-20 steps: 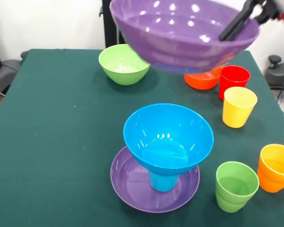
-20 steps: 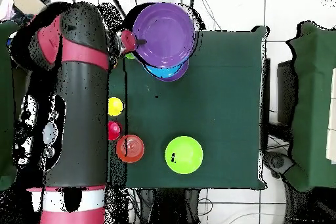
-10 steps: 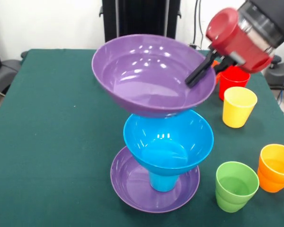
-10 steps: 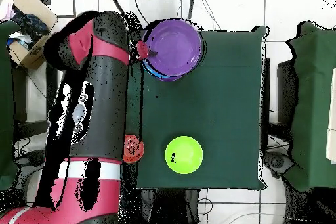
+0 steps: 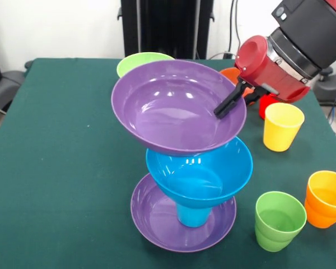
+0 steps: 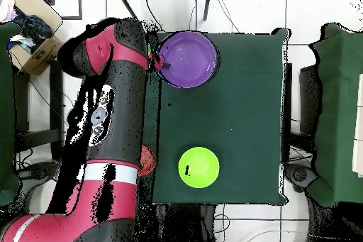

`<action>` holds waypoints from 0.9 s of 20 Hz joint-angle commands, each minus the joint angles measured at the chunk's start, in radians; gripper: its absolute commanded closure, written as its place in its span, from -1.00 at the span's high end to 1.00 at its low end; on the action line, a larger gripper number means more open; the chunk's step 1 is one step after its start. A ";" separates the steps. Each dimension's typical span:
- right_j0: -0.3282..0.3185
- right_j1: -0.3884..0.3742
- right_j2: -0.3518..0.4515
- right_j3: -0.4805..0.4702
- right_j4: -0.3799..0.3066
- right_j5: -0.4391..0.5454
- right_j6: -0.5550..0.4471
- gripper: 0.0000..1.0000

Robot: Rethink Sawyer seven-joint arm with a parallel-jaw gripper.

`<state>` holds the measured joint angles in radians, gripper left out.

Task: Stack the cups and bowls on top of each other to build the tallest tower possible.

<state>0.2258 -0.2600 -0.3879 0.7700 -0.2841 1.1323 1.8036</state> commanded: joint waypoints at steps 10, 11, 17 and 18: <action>-0.006 -0.072 0.138 0.200 0.089 -0.086 0.058 -1.00; -0.005 -0.076 0.138 0.203 0.090 -0.089 0.058 -1.00; -0.004 -0.078 0.135 0.193 0.101 -0.083 0.059 -1.00; -0.005 -0.079 0.134 0.192 0.102 -0.085 0.058 -1.00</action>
<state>0.2259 -0.3206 -0.3655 0.8859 -0.1989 1.1058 1.8036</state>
